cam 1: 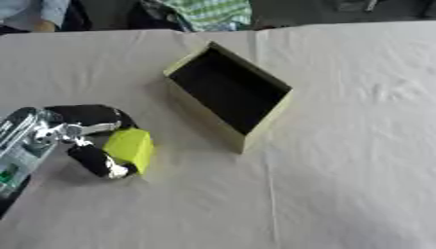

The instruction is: Pick up objects on the table and place them in the box.

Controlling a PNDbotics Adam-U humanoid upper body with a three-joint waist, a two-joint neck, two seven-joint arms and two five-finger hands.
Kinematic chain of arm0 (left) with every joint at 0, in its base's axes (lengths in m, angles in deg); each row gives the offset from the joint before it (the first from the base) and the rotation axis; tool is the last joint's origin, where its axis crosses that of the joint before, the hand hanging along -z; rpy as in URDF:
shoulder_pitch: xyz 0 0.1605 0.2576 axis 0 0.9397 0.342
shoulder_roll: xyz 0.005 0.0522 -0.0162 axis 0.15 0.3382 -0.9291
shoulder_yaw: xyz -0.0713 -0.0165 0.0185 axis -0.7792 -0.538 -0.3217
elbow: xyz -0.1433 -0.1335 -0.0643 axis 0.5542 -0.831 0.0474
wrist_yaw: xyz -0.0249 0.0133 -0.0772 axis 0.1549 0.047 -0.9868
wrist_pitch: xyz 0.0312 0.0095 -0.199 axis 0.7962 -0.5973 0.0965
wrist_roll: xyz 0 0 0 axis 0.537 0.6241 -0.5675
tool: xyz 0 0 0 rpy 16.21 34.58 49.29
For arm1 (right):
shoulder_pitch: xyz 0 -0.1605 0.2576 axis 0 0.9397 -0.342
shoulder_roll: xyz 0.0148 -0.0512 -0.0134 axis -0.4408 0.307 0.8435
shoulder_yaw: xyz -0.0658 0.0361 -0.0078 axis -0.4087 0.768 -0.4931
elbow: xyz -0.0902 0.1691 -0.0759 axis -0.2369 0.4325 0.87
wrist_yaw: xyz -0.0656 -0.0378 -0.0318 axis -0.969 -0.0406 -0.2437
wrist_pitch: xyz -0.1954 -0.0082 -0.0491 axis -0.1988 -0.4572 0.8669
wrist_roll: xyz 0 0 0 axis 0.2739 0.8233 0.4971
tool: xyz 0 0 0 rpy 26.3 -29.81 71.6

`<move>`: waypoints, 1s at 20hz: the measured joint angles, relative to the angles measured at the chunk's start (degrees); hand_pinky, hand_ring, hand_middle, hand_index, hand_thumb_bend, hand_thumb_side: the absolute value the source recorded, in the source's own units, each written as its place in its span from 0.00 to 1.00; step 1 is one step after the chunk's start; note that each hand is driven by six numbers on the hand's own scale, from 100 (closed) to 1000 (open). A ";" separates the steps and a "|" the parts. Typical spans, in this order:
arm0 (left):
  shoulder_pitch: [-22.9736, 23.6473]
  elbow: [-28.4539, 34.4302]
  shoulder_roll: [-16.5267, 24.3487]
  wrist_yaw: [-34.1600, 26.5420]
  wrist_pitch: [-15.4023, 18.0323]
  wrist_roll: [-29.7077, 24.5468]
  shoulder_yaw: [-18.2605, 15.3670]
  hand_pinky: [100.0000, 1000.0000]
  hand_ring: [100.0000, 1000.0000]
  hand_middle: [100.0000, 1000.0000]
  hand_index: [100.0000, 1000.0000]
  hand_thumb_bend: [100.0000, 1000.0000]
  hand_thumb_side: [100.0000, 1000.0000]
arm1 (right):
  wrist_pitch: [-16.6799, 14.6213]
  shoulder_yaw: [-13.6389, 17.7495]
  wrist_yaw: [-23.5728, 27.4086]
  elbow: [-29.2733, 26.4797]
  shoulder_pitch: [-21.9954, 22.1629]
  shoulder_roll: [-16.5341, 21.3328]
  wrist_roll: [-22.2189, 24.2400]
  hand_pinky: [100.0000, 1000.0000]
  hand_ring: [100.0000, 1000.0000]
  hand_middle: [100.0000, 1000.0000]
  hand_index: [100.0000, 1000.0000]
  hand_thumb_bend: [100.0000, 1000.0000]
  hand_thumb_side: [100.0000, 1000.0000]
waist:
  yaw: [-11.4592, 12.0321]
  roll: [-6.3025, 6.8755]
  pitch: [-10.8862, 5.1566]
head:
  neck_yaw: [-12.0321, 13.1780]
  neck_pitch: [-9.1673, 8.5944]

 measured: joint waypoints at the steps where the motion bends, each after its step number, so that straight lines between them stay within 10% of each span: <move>1: -0.03 0.37 0.00 0.31 0.16 0.15 0.00 0.78 0.66 0.69 0.79 0.00 0.55 | 0.01 0.00 0.00 0.00 0.16 -0.06 -0.01 0.70 0.70 0.44 0.78 0.00 0.68 | 0.00 0.00 0.00 | -0.01 0.00; 20: -7.98 7.77 2.01 3.37 -2.95 4.76 -5.33 0.74 0.62 0.61 0.68 0.00 0.47 | -0.03 0.01 0.01 0.00 0.28 -0.11 0.03 0.70 0.70 0.44 0.78 0.00 0.68 | 0.12 0.00 0.00 | -0.29 -0.47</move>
